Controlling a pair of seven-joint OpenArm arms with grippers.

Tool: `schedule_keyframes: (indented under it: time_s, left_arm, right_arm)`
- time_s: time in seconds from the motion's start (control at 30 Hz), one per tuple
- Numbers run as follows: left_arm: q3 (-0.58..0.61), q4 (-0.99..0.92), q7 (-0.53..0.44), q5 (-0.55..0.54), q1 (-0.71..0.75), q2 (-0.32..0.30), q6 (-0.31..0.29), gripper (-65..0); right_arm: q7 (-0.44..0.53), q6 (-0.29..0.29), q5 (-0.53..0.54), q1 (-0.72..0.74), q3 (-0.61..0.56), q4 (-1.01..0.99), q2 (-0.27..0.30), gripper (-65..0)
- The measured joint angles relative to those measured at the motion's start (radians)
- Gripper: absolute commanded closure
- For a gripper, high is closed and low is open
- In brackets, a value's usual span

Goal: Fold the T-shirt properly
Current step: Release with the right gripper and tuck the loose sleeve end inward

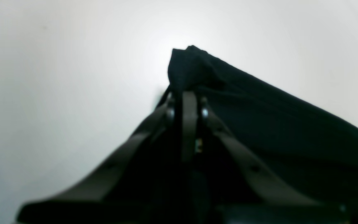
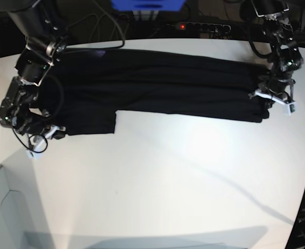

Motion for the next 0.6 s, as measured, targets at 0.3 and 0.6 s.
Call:
schedule_keyframes:
  time_s: [0.3,0.6]
  left_arm:
    - [0.0,0.0,0.0,0.0,-0.002,0.0,0.0,0.0]
    - [0.002,0.0,-0.001,0.0,-0.005,0.001,0.0,0.0]
  right_arm:
    - [-0.24,0.004,-0.105,-0.01,-0.003,0.22,-0.038,0.0]
    - [-0.278,0.003,-0.09,-0.227,-0.023,0.903,-0.194,0.0]
